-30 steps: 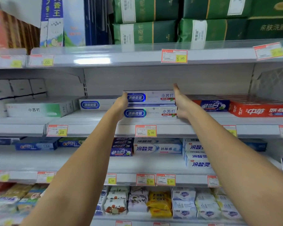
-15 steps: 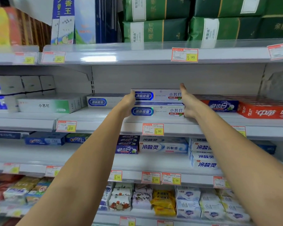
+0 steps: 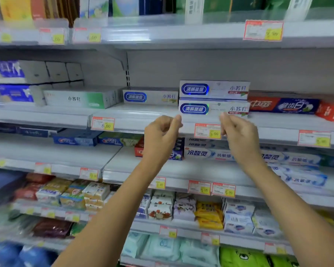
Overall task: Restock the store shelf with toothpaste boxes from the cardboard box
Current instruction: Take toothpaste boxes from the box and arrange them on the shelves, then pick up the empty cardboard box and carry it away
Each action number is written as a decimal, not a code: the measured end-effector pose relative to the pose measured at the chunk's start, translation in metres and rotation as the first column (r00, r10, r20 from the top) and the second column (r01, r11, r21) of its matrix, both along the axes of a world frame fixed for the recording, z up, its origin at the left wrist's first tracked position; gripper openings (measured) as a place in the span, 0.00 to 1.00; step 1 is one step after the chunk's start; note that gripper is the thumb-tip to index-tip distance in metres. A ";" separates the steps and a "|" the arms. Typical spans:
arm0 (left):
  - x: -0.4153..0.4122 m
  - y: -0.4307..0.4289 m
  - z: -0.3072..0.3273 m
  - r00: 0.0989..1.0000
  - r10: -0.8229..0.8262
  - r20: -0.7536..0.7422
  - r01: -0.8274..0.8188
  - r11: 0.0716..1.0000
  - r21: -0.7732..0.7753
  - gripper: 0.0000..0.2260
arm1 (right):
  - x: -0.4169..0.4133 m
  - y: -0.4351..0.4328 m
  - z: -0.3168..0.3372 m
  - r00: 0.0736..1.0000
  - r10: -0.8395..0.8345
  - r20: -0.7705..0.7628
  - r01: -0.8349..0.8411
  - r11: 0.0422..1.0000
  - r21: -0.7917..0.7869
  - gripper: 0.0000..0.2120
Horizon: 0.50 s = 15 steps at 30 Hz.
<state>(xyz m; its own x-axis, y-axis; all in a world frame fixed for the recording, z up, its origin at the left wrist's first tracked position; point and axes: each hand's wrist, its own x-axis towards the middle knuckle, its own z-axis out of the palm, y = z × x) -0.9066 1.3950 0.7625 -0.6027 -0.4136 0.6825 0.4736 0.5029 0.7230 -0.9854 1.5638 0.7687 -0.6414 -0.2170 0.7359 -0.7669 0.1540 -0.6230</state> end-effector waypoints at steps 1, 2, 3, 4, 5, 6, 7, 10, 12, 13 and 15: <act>0.007 -0.004 -0.020 0.999 -0.012 0.030 0.012 1.000 -0.004 0.22 | 0.008 -0.004 -0.018 1.000 0.032 0.001 -0.032 0.997 0.065 0.26; 0.012 -0.010 -0.041 0.998 -0.014 0.068 0.014 1.000 -0.010 0.24 | 0.015 -0.008 -0.038 0.998 0.064 0.022 -0.066 0.990 0.122 0.28; 0.017 -0.016 -0.063 0.993 -0.014 0.118 0.016 1.000 -0.012 0.25 | 0.019 -0.012 -0.059 0.995 0.082 0.056 -0.091 0.981 0.173 0.28; 0.023 -0.022 -0.087 0.984 -0.014 0.179 0.016 1.000 -0.006 0.25 | 0.022 -0.014 -0.081 0.992 0.088 0.095 -0.108 0.969 0.224 0.27; 0.032 -0.026 -0.108 0.969 -0.032 0.246 0.029 0.999 0.016 0.24 | 0.027 -0.017 -0.103 0.986 0.087 0.143 -0.124 0.955 0.271 0.24; 0.040 -0.031 -0.131 0.947 -0.051 0.318 0.036 0.998 0.052 0.22 | 0.030 -0.019 -0.128 0.977 0.078 0.200 -0.138 0.941 0.309 0.19; 0.046 -0.035 -0.154 0.921 -0.075 0.383 0.042 0.995 0.092 0.20 | 0.033 -0.020 -0.154 0.963 0.067 0.261 -0.155 0.929 0.335 0.12; 0.064 -0.047 -0.228 0.830 -0.080 0.552 -0.012 0.987 0.161 0.15 | 0.041 -0.017 -0.241 0.925 -0.009 0.380 -0.184 0.864 0.469 0.11; 0.075 -0.055 -0.280 0.758 -0.028 0.652 -0.101 0.982 0.158 0.14 | 0.047 -0.012 -0.296 0.903 -0.063 0.424 -0.207 0.803 0.560 0.22; 0.081 -0.058 -0.304 0.714 -0.007 0.700 -0.147 0.976 0.159 0.14 | 0.052 -0.009 -0.322 0.883 -0.095 0.459 -0.228 0.769 0.597 0.24; 0.093 -0.061 -0.348 0.625 0.014 0.781 -0.205 0.968 0.147 0.14 | 0.060 0.000 -0.367 0.836 -0.169 0.521 -0.282 0.683 0.674 0.26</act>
<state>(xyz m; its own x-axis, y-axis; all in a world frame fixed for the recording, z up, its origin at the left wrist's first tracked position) -0.8135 1.3340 0.4143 -0.8060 -0.5803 -0.1168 -0.3519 0.3111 0.8828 -0.9259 1.5634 0.4018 -0.8211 -0.5628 -0.0952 -0.3920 0.6773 -0.6225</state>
